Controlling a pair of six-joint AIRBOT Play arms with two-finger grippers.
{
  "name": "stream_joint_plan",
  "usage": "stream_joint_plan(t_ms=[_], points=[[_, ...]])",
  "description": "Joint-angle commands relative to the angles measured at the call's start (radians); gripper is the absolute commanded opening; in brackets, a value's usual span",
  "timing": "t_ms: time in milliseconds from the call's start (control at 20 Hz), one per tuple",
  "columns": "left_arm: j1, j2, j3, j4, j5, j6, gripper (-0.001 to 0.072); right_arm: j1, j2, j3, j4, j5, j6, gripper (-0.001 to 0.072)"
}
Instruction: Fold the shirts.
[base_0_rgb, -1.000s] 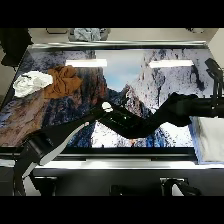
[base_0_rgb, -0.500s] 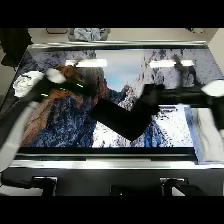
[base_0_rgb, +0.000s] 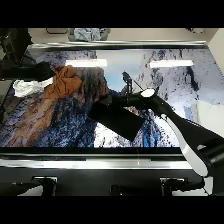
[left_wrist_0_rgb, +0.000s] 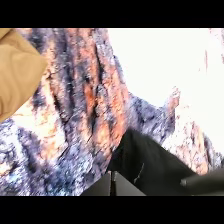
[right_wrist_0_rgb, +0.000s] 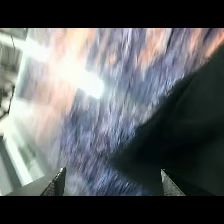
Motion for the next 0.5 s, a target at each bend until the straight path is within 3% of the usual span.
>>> stream_joint_plan(t_ms=[0, 300, 400, 450], points=[[0.003, 0.019, -0.013, 0.011, -0.029, 0.044, 0.0035, -0.057, 0.016, 0.016, -0.057, 0.016, -0.045, 0.0697], [0.003, 0.018, -0.016, 0.12, -0.029, 0.061, 0.0035, -0.377, 0.23, -0.031, -0.927, 0.499, 0.269, 0.069], [0.003, 0.017, -0.016, 0.12, -0.029, 0.061, 0.0035, -0.425, 0.304, -0.201, -0.992, 0.482, 0.334, 0.068], [0.003, 0.017, -0.016, 0.12, -0.029, 0.061, 0.0035, -0.434, 0.346, -0.319, -0.893, 0.401, 0.337, 0.0679]])
